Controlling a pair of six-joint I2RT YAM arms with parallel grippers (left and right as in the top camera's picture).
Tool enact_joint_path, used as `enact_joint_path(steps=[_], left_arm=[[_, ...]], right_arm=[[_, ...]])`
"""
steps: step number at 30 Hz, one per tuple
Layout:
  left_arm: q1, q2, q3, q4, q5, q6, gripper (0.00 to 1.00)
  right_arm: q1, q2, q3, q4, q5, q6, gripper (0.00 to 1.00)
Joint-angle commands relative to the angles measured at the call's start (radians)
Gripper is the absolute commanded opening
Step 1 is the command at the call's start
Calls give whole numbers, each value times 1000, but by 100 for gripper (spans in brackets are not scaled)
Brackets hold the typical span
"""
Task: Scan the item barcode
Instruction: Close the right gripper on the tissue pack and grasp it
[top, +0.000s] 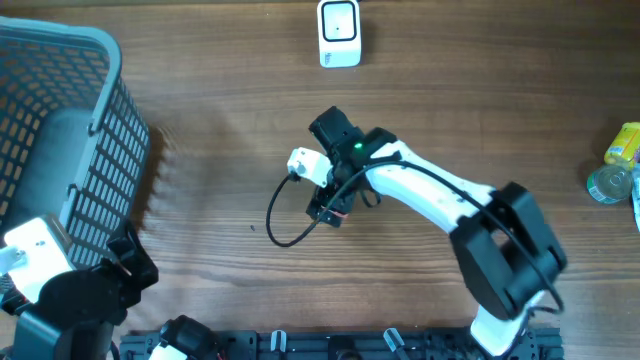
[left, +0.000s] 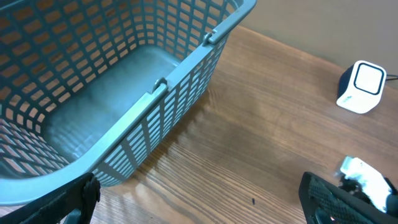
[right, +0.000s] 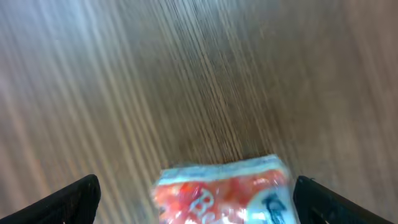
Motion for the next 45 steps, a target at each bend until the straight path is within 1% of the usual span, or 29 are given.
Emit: enact_joint_path(steps=[1, 5, 7, 8, 11, 12, 13, 18, 20, 23, 24, 25, 26, 30, 32, 34, 35, 36, 37, 39, 40, 41, 43, 45], left_arm=[[-2, -1, -2, -8, -3, -17, 100], [-2, -1, -2, -8, -3, -17, 100], [-2, -1, -2, -8, -3, -17, 100], [-2, -1, -2, -8, -3, -17, 100], [-2, -1, -2, -12, -3, -18, 100], [-2, -1, -2, -13, -3, -17, 100], [-2, -1, -2, -12, -3, -17, 100], [-2, -1, -2, -13, -3, -17, 100], [-2, -1, -2, -17, -3, -18, 100], [-2, -1, -2, -27, -3, -18, 100], [-2, -1, -2, -27, -3, -18, 100], [-2, -1, -2, -27, -3, -18, 100], [-2, -1, -2, -27, -3, -18, 100], [-2, -1, -2, -26, -3, -18, 100], [-2, -1, -2, -26, -3, -18, 100], [-2, -1, -2, -26, -3, -18, 100], [-2, -1, -2, -26, -3, -18, 100], [-2, -1, -2, -26, -3, -18, 100], [-2, -1, -2, -26, -3, -18, 100], [-2, -1, -2, -26, 0, -18, 100], [-2, -1, -2, -26, 5, -19, 100], [-2, -1, -2, -26, 10, -22, 100], [-2, -1, -2, -26, 17, -22, 100], [-2, -1, -2, -27, 21, -22, 100]], right_arm=[[1, 102, 15, 10, 56, -25, 99], [1, 163, 14, 22, 120, -23, 93], [1, 165, 14, 21, 126, -20, 89], [1, 165, 15, 20, 127, -13, 89], [0, 165, 14, -6, 161, 9, 90], [0, 165, 15, -16, 164, 10, 92], [1, 164, 15, -19, 165, 27, 98], [2, 164, 15, -48, 174, 54, 99], [2, 164, 15, -56, 199, 58, 96], [2, 164, 15, -64, 223, 65, 86], [2, 164, 15, -61, 223, 71, 79], [2, 164, 15, -56, 222, 85, 66], [2, 164, 15, -48, 223, 110, 58], [3, 164, 16, -12, 219, 280, 55], [3, 164, 24, -19, 200, 387, 56], [3, 164, 41, -31, 131, 441, 56], [3, 164, 55, -36, 104, 492, 59], [3, 164, 69, -39, 92, 558, 63], [3, 164, 87, -47, 86, 655, 65], [2, 164, 120, -82, 72, 838, 64], [0, 164, 138, -103, 32, 925, 64], [-5, 164, 150, -113, -41, 972, 63], [-18, 164, 173, -123, -224, 1026, 58], [-33, 164, 185, -124, -356, 1067, 53]])
